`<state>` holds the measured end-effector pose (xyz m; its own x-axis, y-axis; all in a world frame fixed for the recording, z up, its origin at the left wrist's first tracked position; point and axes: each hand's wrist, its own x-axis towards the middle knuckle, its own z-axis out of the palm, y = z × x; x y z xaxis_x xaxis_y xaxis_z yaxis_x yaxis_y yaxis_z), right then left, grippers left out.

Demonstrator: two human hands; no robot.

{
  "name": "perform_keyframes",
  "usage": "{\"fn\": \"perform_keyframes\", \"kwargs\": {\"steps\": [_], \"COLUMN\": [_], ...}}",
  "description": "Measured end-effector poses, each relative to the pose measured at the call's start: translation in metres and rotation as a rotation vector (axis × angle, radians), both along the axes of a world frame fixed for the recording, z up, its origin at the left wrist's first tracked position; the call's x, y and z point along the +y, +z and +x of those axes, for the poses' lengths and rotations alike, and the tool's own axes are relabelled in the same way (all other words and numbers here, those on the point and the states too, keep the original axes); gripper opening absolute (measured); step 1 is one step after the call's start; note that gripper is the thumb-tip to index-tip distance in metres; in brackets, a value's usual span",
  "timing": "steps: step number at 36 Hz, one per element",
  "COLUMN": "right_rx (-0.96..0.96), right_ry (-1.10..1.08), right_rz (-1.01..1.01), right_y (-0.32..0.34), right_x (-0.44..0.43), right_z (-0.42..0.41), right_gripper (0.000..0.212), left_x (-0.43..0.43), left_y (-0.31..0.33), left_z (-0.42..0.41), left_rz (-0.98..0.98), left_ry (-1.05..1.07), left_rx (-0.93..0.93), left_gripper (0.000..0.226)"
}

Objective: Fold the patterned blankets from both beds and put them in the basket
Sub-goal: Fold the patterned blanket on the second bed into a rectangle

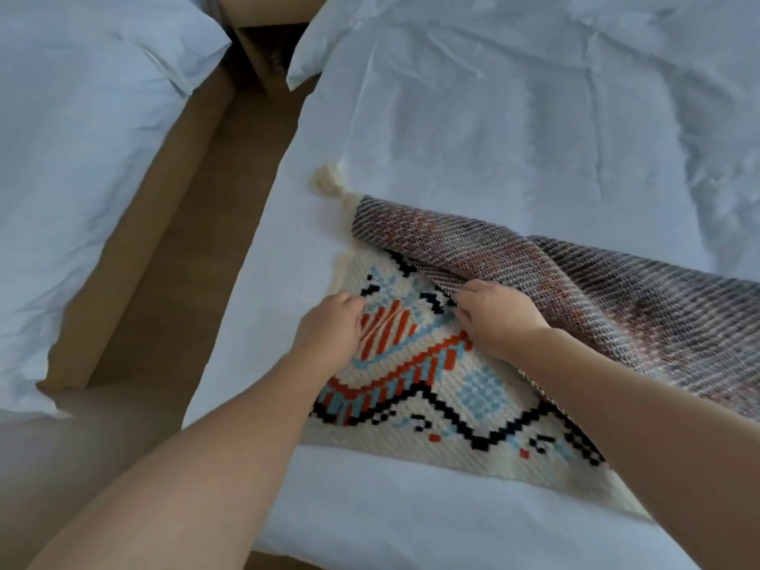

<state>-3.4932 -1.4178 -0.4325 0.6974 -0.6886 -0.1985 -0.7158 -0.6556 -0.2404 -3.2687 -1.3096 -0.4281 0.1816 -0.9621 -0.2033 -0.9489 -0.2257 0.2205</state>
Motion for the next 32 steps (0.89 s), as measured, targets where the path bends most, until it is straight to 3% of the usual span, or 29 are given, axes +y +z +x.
{"fn": "perform_keyframes", "kwargs": {"steps": [6,12,15,21,27,32], "right_rx": [0.144,0.294,0.192,-0.117,-0.222,-0.243], "right_ry": [-0.097,-0.338,-0.405,-0.441,-0.426,-0.432], "right_rz": [-0.093,-0.119,-0.136,-0.035,0.004,-0.023], "right_y": [-0.021,-0.028,-0.029,-0.025,-0.004,0.004], "right_x": [-0.015,-0.028,-0.028,-0.006,0.006,0.012], "right_z": [0.053,0.082,0.085,0.075,0.072,0.068], "right_gripper": [0.017,0.022,0.010,0.017,0.030,0.028], "left_x": [-0.051,-0.092,-0.104,-0.123,-0.134,-0.125], "left_y": [-0.028,-0.048,-0.057,-0.047,-0.047,-0.049], "left_z": [0.021,0.027,0.031,0.037,0.043,0.056], "left_rz": [-0.019,-0.064,-0.071,-0.065,-0.199,-0.172], "left_ry": [-0.123,-0.283,-0.319,-0.328,-0.456,-0.411], "left_rx": [0.059,0.146,0.161,0.154,0.098,0.038], "left_gripper": [0.025,0.031,0.042,0.064,0.036,0.038]}}
